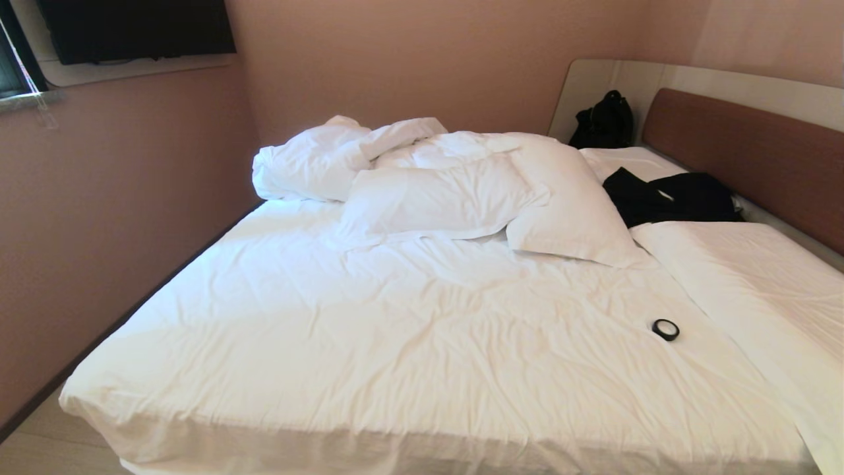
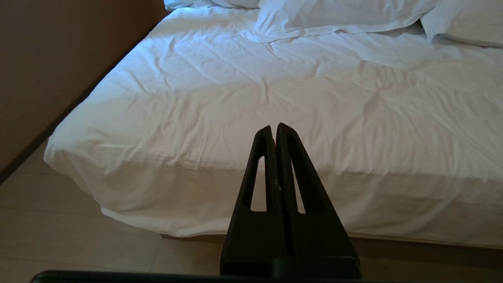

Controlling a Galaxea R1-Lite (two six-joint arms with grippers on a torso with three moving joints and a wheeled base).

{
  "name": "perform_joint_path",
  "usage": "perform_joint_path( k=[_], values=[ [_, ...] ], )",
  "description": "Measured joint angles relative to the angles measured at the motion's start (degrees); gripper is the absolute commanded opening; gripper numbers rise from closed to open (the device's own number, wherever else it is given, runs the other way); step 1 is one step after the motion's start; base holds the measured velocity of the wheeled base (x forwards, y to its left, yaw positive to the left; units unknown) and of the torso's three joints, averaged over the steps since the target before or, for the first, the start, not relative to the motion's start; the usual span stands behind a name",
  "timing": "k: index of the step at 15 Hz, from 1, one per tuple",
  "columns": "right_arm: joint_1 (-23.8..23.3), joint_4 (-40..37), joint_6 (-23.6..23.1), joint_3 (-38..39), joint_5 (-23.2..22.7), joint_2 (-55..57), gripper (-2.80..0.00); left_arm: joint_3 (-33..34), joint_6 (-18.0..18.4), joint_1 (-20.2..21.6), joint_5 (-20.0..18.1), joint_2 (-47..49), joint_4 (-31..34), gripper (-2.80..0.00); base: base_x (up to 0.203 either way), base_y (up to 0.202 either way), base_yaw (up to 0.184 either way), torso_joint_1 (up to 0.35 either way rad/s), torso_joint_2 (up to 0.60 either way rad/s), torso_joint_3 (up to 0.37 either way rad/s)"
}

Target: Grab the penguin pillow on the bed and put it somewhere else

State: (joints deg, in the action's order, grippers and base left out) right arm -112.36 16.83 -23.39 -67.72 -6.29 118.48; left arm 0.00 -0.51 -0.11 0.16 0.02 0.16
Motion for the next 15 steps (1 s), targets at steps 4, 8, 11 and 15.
perform_joint_path(
  k=[4,8,11,15],
  values=[
    [-0.67,4.2,-0.28,-0.09,0.78,3.21,-2.8,0.0,0.01,0.04,0.0,0.0,0.02,-2.8,0.0,0.0,0.0,0.0,0.0,0.0],
    [-1.01,6.39,-1.4,-0.66,1.28,6.17,-2.8,0.0,0.01,0.04,-0.01,0.0,0.02,-2.8,0.0,0.0,0.0,0.0,0.0,0.0],
    [-1.65,6.49,-3.21,-0.44,1.66,8.49,-2.8,0.0,0.02,0.01,0.0,0.0,0.0,-2.8,0.0,0.0,0.0,0.0,0.0,0.0],
    [-2.9,6.37,-5.16,-0.44,1.61,10.68,-2.8,0.0,0.0,0.0,0.0,0.0,0.0,-2.8,0.0,0.0,0.0,0.0,0.0,0.0]
  ],
)
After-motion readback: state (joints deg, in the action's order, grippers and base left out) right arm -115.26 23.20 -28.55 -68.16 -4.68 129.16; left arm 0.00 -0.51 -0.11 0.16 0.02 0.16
